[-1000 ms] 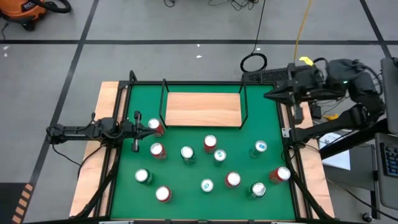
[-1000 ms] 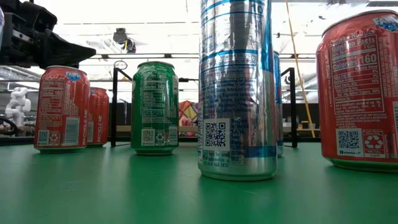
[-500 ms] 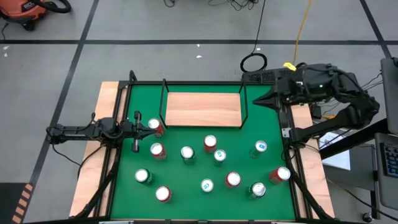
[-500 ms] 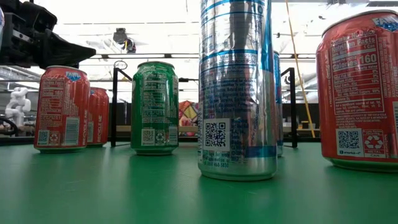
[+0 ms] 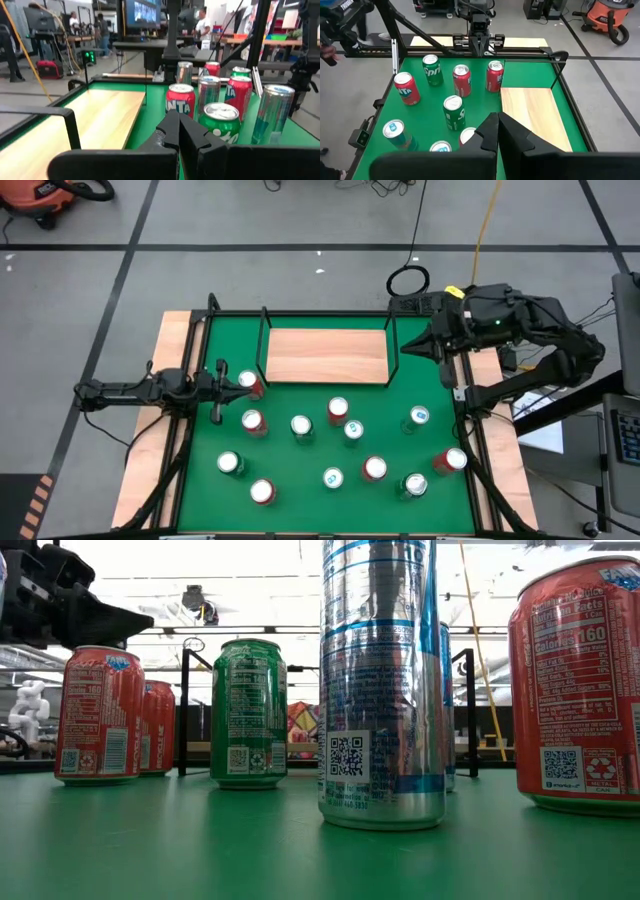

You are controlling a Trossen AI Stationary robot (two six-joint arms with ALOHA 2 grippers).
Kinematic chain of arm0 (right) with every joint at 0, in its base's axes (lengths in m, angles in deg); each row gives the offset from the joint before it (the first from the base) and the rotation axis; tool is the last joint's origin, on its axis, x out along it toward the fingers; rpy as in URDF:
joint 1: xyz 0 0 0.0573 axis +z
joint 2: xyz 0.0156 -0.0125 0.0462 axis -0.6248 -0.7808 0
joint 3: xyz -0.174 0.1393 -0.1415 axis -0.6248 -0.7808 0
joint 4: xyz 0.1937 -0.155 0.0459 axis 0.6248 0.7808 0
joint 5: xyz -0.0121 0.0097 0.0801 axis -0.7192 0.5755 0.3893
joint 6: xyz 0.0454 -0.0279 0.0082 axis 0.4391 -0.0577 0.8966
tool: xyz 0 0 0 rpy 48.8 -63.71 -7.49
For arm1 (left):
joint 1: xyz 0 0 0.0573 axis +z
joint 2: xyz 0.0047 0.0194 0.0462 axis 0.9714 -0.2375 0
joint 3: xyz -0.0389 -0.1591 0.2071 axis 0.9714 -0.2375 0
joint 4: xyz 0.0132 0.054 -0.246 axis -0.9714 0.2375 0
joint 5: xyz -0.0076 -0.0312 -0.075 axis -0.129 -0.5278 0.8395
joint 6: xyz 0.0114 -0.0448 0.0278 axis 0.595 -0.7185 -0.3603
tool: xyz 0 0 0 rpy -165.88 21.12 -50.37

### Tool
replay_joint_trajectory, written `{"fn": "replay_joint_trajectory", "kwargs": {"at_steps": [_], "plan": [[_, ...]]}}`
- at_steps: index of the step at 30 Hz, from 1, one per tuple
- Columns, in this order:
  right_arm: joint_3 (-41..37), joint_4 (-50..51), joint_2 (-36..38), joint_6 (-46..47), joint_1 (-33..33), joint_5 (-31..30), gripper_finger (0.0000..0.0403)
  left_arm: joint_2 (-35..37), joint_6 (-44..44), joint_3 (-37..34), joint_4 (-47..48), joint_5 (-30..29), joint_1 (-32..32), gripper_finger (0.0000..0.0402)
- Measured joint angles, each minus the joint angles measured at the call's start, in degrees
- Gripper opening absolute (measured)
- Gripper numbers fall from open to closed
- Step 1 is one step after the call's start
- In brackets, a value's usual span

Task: Place canned beverage on shelf
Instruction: Put the red soda can on the shelf

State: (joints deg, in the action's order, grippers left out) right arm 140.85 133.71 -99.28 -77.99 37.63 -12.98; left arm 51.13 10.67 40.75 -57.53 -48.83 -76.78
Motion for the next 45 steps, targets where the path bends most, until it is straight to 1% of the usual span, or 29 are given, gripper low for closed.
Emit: {"fn": "replay_joint_trajectory", "kwargs": {"at_steps": [4, 7, 10, 13, 17, 25, 27, 29, 31, 35, 37, 39, 43, 45], "plan": [[0.0, 0.02, -0.14, 0.02, 0.0, -0.04, 0.0, -0.29, -0.08, 4.3, -0.55, -0.16, -0.02, 0.0], [0.0, 0.38, -0.32, 0.04, 0.0, -0.07, 0.0, -1.97, -0.14, 8.93, 2.32, -1.57, -0.02, 0.0], [0.0, 0.39, -0.47, 0.46, 0.0, -0.09, 0.0, -4.9, -0.11, 15.33, 6.51, -3.24, 0.0, 0.0], [0.0, 0.37, -0.65, 0.46, 0.0, -0.09, 0.0, -9.34, -0.14, 22.35, 11.49, -4.24, 0.0, 0.0], [0.0, 0.37, -0.71, 0.68, 0.0, -0.13, 0.0, -16.24, -0.15, 31.56, 14.94, -4.42, 0.0, 0.0], [0.0, 0.37, -0.69, 5.74, 0.0, -0.15, 0.0, -30.31, -0.15, 49.03, 16.05, -4.54, 0.0, 0.0], [0.0, 0.39, -0.69, 6.89, 0.0, -0.17, 0.0, -33.69, -0.53, 53.95, 17.25, -6.45, -0.02, 0.0], [0.0, 0.37, -0.69, 7.52, 0.0, -0.16, 0.0, -37.24, -1.61, 59.35, 20.94, -7.77, -0.01, 0.0], [0.0, 0.55, -0.69, 7.56, 0.0, 0.06, 0.0, -40.99, -3.04, 64.9, 26.47, -7.82, 0.0, 0.0], [0.0, 3.27, -0.69, 9.62, 0.0, 2.82, 0.0, -47.89, -4.74, 75.04, 37.71, -7.59, -0.02, 0.0], [-0.02, 4.82, -0.69, 12.49, 0.0, 2.94, 0.0, -50.59, -6.23, 78.35, 41.15, -6.59, 0.0, 0.0], [-0.02, 6.81, -0.69, 14.94, 0.0, 2.91, 0.0, -52.44, -7.77, 80.44, 42.26, -4.59, 0.0, 0.0], [-0.02, 9.25, -0.69, 19.33, 0.0, 2.74, 0.0, -54.09, -8.17, 81.12, 42.88, -3.94, -0.02, 0.0], [-0.02, 9.95, -0.69, 21.75, 0.0, 2.39, 0.0, -54.39, -9.7, 81.12, 42.9, -4.78, 0.1, 0.0]]}}
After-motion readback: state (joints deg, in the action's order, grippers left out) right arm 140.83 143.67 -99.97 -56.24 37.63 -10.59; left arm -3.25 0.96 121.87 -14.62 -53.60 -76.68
